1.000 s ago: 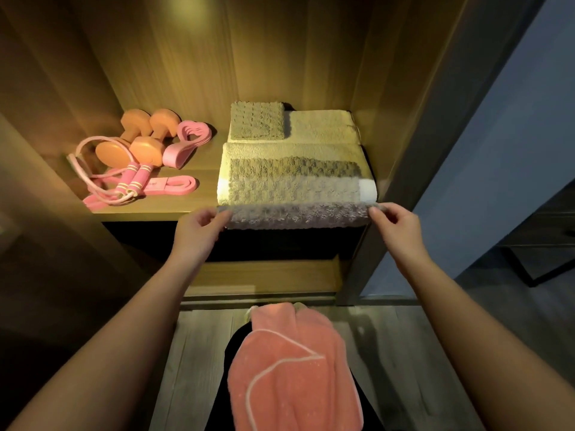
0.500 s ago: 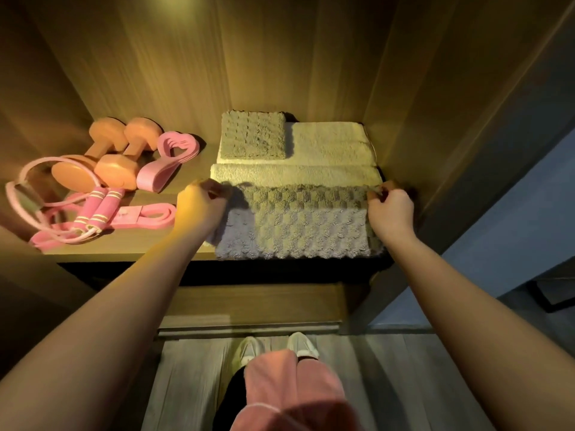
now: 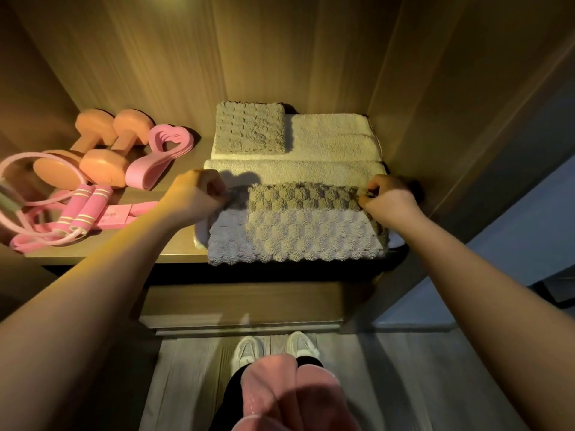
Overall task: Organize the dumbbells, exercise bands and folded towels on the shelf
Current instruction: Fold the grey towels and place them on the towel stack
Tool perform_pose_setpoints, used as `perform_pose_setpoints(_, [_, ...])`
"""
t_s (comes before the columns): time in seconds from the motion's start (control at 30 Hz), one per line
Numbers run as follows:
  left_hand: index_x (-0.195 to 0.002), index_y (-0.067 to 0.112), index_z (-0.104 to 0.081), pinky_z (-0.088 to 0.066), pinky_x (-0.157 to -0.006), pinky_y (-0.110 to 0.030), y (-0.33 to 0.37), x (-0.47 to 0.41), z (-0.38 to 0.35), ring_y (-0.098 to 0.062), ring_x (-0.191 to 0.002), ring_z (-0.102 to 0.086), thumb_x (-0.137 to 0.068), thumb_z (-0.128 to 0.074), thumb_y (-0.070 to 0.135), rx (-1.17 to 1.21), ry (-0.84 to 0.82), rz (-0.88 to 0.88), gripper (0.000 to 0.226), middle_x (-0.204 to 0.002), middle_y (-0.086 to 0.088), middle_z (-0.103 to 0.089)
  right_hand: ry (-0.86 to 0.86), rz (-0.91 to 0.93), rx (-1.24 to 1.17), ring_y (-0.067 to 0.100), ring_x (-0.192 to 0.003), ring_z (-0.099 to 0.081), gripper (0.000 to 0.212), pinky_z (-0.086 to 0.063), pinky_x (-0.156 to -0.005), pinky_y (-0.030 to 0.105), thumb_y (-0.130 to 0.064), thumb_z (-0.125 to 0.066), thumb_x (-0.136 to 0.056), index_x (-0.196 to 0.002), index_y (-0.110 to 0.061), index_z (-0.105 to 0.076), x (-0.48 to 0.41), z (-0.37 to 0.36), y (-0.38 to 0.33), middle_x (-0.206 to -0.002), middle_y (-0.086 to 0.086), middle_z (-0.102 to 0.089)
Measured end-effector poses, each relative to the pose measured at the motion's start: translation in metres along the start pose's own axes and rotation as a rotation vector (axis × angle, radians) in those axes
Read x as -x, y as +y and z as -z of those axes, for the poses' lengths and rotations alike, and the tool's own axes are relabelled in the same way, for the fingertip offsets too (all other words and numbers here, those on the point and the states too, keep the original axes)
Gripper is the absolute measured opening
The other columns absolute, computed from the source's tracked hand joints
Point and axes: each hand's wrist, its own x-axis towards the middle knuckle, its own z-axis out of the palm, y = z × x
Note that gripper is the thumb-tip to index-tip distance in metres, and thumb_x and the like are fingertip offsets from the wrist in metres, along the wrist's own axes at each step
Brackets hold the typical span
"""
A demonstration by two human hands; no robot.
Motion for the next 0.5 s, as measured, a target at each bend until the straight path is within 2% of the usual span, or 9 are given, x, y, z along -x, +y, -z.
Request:
perform_pose_setpoints(0.1, [-0.067,0.026,-0.058,-0.039,-0.057,-0.021,0.008,0.0,0.01,-0.011,-0.069,-0.054,-0.081,-0.077,0.024,0.031,-0.037,-0.013,0.024,-0.077,0.007,-0.061,0.001,0.014,-0.077,0.019,-0.077,-0.048,0.023,-0.037,-0.069,0.025,-0.014,-0.059,-0.092,-0.073,-0.018,-0.048,0.002,0.007,-0.001,-0.073,-0.003,-0.049])
perform_pose_setpoints(0.23, [-0.067,0.025,-0.059,-0.035,-0.049,-0.013,0.016,0.006,0.017,-0.004,-0.062,-0.05,-0.081,-0.075,0.012,-0.03,-0.038,0.006,0.025,-0.075,0.008,-0.061,0.026,0.04,-0.079,0.019,-0.081,-0.05,0.008,-0.041,-0.071,0.026,-0.009,-0.06,-0.091,-0.086,-0.011,-0.054,0.009,0.013,0.0,-0.082,0.003,-0.054])
perform_pose_setpoints(0.37, [-0.072,0.025,-0.062,-0.038,-0.052,-0.019,0.027,0.023,0.029,-0.007,-0.063,-0.051,-0.081,-0.071,0.008,-0.08,0.038,-0.027,0.021,-0.076,0.006,-0.064,0.075,0.073,-0.043,0.018,-0.075,-0.053,0.007,-0.038,-0.064,0.025,-0.008,-0.064,-0.087,-0.083,-0.012,-0.059,0.026,0.024,0.003,-0.077,0.004,-0.059])
perform_pose_setpoints(0.5, [-0.072,0.02,-0.063,-0.039,-0.056,-0.025,0.034,0.054,0.051,-0.017,-0.067,-0.055,-0.081,-0.076,0.019,0.018,0.155,-0.037,0.016,-0.074,0.001,-0.064,0.175,0.178,-0.132,0.011,-0.072,-0.054,0.012,-0.036,-0.062,0.025,-0.011,-0.068,-0.085,-0.076,-0.016,-0.062,0.062,0.04,-0.001,-0.077,-0.004,-0.062])
